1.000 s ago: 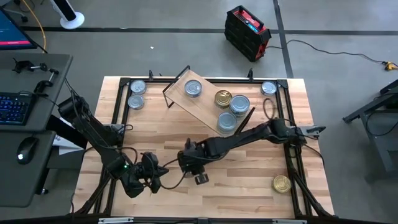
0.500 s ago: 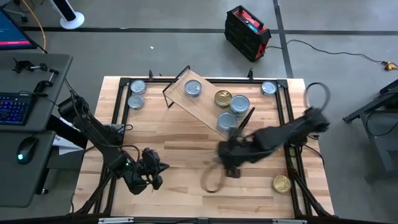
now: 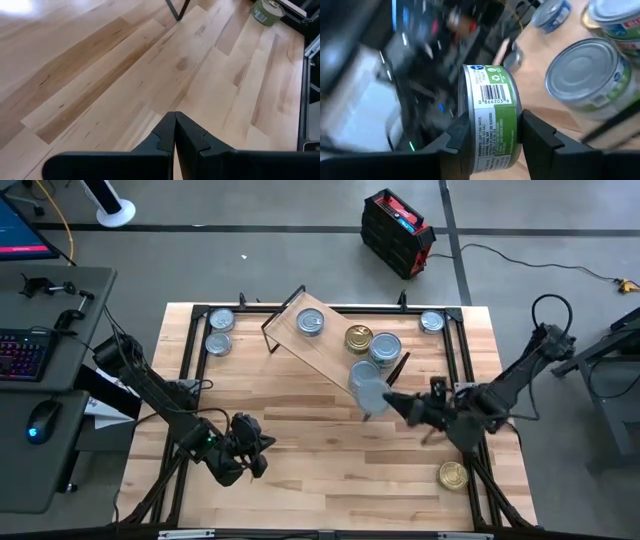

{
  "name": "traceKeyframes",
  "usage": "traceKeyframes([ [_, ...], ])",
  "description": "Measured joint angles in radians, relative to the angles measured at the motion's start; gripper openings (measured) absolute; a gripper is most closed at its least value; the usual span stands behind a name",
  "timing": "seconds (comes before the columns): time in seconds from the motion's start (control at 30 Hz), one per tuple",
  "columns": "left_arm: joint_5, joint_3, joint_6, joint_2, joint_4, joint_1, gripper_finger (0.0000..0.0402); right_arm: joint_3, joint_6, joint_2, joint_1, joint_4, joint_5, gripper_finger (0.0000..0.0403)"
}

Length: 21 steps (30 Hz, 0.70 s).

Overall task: Stack canned seafood by type on shelf
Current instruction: Stack the white-green tuna can on top of the other white-green tuna cans on the shelf

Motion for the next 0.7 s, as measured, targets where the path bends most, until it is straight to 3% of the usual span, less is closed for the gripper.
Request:
traceKeyframes([
  [0.17,0.006,0.000,0.000,0.000,0.000,0.012,0.0000,-0.099,0.074,-0.012,-0.124,0.187,-0.014,0.0110],
  [0.43,0.055,0.000,0.000,0.000,0.000,0.013,0.0000,-0.122,0.158,-0.010,-0.251,0.165,-0.108,0.0114],
  [0.7,0.056,0.000,-0.002,0.000,0.000,0.012,0.0000,-0.122,0.235,-0.010,-0.306,0.032,-0.243,0.0210],
])
